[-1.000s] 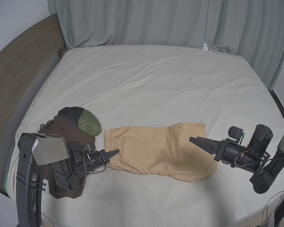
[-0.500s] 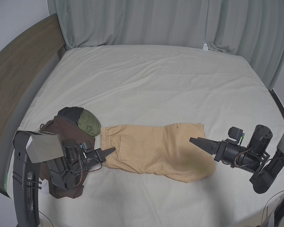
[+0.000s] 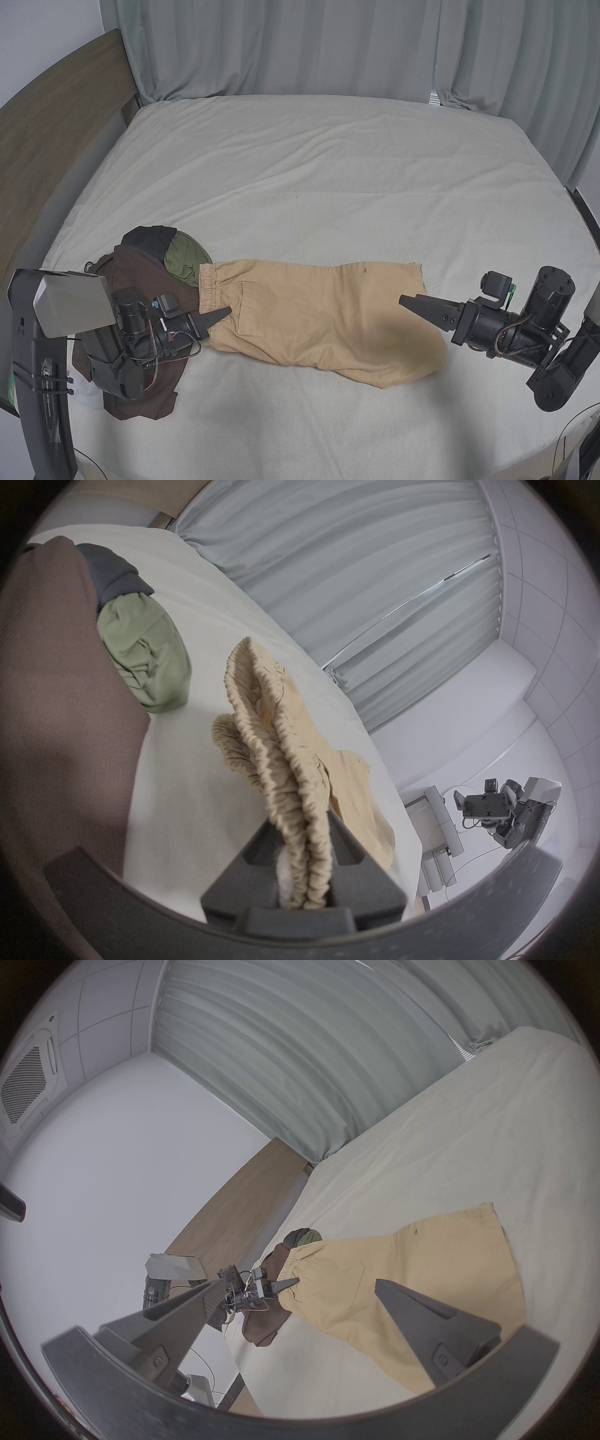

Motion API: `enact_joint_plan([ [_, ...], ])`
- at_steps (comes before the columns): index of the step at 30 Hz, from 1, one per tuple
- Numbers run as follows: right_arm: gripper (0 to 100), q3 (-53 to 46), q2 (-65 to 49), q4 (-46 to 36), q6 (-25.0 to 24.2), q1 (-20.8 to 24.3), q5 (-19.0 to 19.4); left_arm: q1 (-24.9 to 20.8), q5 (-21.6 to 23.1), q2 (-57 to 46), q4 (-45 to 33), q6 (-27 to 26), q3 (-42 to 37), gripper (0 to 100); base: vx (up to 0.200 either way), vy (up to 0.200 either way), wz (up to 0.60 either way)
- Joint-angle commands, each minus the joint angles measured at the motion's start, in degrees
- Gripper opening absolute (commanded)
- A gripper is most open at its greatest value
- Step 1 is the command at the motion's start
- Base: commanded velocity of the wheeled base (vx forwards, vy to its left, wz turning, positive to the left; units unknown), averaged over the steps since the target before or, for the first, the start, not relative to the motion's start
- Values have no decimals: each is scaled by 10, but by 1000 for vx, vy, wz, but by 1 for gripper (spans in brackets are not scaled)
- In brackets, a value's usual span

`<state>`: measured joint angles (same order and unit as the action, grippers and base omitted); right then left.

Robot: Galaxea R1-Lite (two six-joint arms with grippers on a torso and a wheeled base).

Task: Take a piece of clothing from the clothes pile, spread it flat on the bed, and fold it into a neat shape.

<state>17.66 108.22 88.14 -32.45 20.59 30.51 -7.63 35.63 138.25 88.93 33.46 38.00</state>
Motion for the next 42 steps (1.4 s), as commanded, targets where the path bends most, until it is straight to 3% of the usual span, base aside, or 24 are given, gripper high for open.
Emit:
enact_joint_plan([
  [1,100,-1,1,0,0,2,1,14,4,-19,1,-2,-23,0,0,0,0],
  [14,100,-2,11,0,13,3,0,47,35,-86,0,-4,-73,0,0,0,0],
  [31,100,-3,22,0,14,10,0,116,96,-111,-1,-67,-121,0,0,0,0],
  [42,100,-3,22,0,14,10,0,78,92,-136,-1,-67,-115,0,0,0,0],
])
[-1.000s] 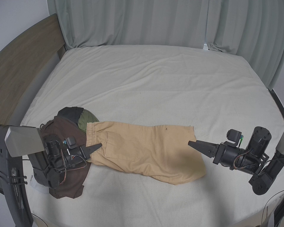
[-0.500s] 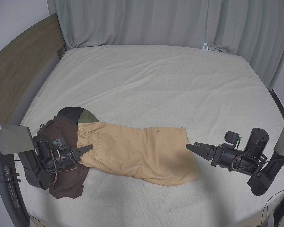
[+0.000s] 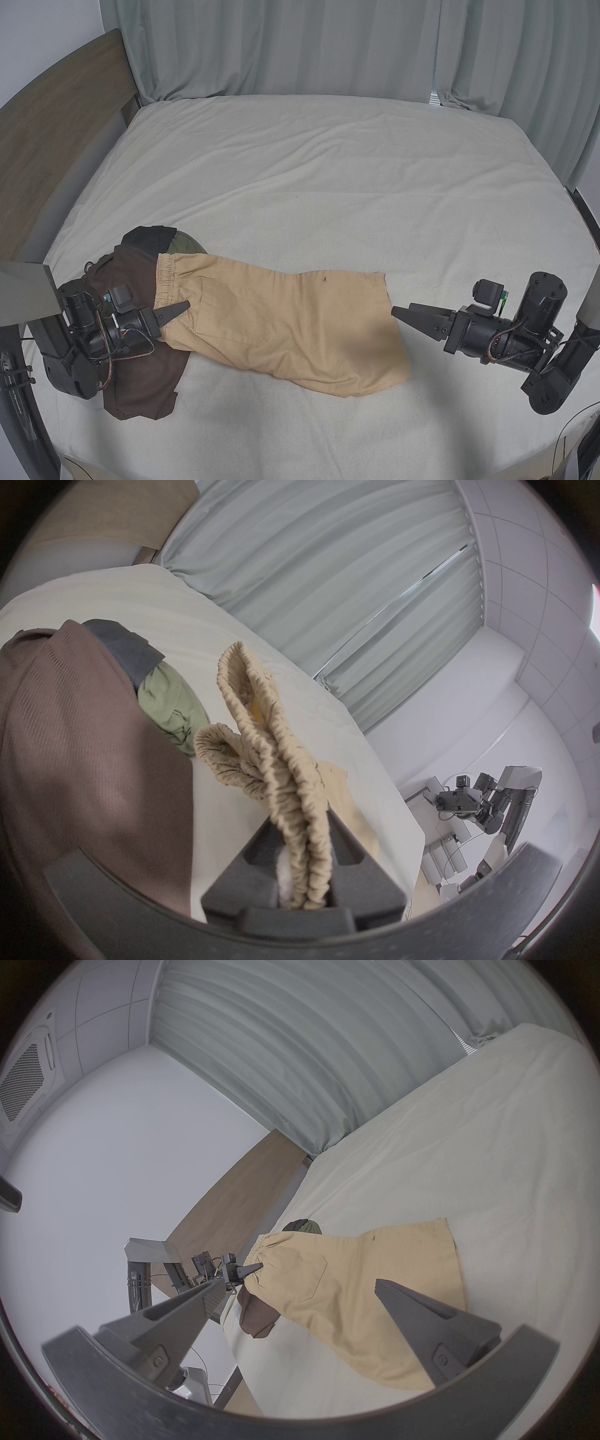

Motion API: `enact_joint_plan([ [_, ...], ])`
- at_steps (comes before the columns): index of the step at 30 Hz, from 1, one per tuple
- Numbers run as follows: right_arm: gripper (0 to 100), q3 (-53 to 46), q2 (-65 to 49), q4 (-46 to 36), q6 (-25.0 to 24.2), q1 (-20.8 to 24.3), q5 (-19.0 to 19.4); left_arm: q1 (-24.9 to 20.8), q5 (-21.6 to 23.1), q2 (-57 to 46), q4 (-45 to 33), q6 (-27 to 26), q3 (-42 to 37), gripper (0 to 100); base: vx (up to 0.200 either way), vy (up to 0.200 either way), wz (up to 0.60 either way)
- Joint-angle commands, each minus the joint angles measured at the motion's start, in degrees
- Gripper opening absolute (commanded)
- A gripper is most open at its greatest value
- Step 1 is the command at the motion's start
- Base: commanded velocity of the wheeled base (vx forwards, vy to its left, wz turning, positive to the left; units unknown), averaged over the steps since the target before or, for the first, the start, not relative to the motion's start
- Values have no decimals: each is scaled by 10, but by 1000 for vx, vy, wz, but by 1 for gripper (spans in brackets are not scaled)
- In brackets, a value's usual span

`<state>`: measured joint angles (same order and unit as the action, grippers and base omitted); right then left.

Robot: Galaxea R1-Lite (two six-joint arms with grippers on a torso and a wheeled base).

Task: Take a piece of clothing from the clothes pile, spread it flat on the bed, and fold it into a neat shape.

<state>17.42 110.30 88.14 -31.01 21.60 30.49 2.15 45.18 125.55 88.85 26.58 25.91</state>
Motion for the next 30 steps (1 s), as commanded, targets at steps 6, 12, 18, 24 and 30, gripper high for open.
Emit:
enact_joint_plan([
  [6,100,0,0,0,0,0,1,-51,-7,-8,0,2,13,0,0,0,0],
  [12,100,0,0,0,0,-1,1,-96,-28,0,-1,5,30,0,0,0,0],
  [18,100,0,0,0,0,-2,1,-146,-61,19,-1,6,52,0,0,0,0],
  [24,100,0,0,0,1,-2,1,-173,-82,36,-1,7,78,0,0,0,0],
  [30,100,1,0,0,1,-3,1,-192,-84,45,-1,8,86,0,0,0,0],
])
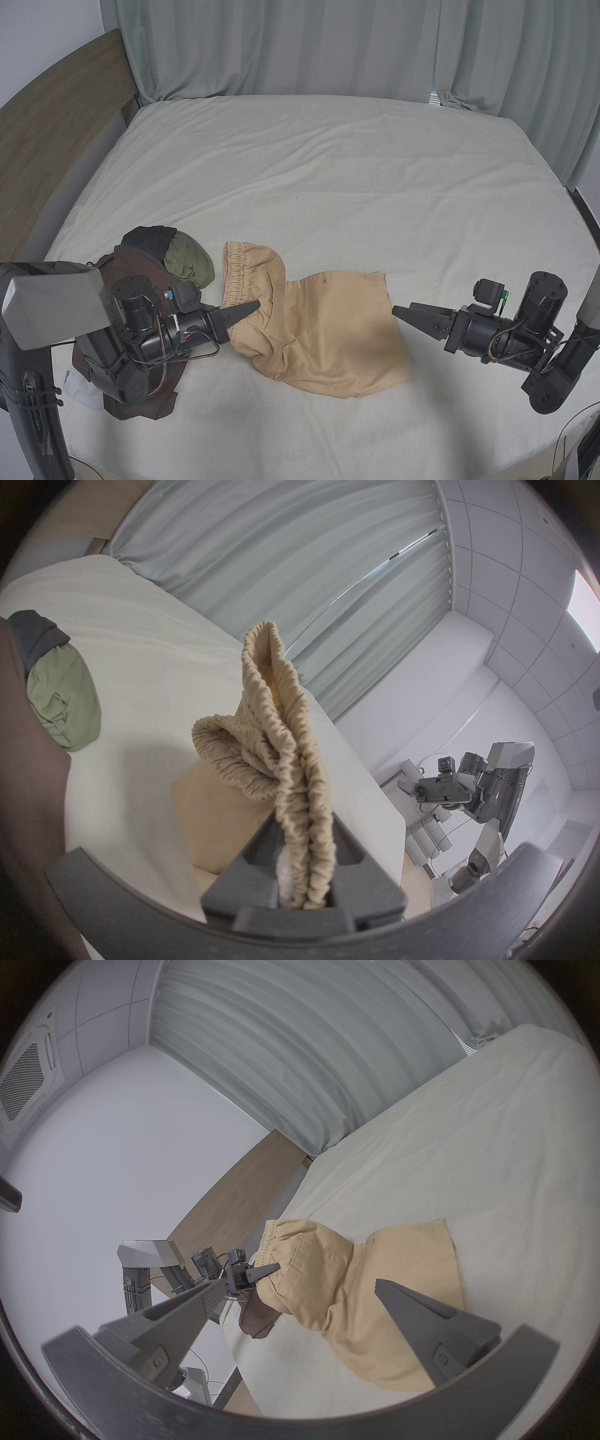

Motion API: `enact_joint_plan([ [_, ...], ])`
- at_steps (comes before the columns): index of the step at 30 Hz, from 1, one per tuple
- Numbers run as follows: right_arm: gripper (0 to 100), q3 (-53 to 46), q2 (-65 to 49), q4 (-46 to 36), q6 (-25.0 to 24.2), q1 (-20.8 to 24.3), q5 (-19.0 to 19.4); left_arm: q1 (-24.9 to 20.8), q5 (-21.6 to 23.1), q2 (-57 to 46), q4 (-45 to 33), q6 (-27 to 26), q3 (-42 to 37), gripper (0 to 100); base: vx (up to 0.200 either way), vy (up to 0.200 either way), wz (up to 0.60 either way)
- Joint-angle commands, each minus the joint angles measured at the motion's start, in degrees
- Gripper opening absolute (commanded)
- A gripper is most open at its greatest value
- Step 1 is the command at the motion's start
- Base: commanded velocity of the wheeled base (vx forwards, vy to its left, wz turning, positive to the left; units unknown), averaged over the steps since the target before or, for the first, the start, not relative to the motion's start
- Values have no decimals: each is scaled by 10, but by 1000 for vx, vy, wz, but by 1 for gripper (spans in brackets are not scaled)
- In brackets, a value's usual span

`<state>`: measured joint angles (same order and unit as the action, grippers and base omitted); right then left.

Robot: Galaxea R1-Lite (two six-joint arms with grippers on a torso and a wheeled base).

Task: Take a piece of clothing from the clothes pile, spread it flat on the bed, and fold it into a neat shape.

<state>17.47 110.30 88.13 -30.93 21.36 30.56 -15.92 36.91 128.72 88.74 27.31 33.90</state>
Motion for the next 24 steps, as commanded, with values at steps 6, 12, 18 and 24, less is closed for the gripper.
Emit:
enact_joint_plan([
  [6,100,1,-1,0,1,-2,0,-28,-11,31,0,2,29,0,0,0,0],
  [12,100,5,-2,0,1,-4,0,-51,-12,35,0,34,46,0,0,0,0],
  [18,100,6,-2,0,1,-5,0,-62,-12,51,-1,45,68,0,0,0,0],
  [24,100,11,-1,0,1,-7,0,-70,-11,65,-1,54,85,0,0,0,0],
])
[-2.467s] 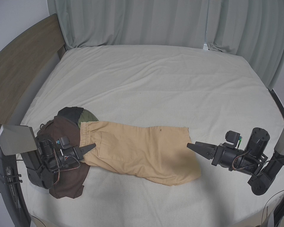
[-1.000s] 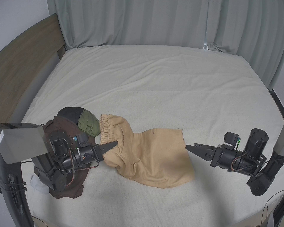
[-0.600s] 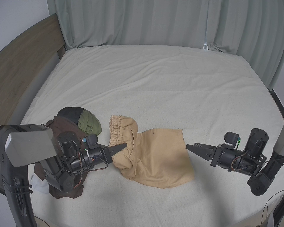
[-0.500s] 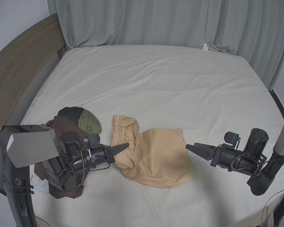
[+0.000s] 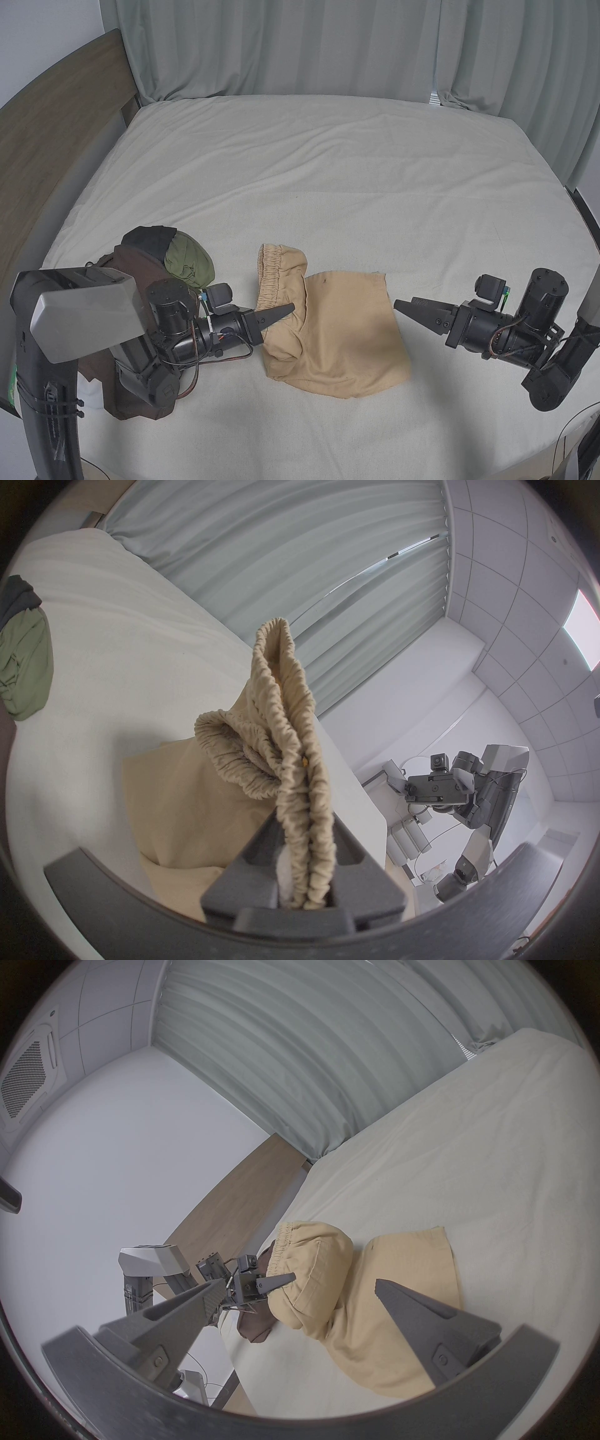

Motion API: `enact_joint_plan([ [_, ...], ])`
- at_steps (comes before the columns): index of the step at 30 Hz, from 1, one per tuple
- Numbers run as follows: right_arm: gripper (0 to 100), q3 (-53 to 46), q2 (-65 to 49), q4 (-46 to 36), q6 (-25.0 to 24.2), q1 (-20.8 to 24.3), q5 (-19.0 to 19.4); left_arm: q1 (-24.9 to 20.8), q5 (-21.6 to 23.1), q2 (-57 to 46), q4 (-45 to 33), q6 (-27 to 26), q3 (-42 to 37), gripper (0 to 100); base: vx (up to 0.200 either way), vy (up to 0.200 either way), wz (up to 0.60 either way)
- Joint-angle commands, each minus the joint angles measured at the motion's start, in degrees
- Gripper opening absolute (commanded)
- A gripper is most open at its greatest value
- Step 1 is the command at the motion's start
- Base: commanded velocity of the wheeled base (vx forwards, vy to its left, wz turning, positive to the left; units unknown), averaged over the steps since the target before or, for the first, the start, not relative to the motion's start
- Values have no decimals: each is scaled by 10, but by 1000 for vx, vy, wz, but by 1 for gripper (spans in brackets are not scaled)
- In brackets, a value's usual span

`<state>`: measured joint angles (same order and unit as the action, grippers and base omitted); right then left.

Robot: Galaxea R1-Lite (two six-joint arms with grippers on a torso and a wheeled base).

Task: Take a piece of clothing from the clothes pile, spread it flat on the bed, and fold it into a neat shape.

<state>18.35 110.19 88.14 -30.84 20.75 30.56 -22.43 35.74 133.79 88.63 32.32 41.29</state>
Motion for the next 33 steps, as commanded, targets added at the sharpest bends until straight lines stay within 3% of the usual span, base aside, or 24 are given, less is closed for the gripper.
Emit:
enact_joint_plan([
  [1,100,3,1,0,-1,-2,0,-8,0,18,1,6,20,0,0,0,0],
  [12,100,12,2,1,-1,-17,-1,-37,-1,43,-6,20,60,0,0,0,0],
  [21,100,21,3,0,-3,-38,0,-70,-9,64,-6,83,110,0,0,0,0],
  [33,100,28,2,0,-3,-50,1,-89,-23,112,-14,85,152,0,0,0,0],
])
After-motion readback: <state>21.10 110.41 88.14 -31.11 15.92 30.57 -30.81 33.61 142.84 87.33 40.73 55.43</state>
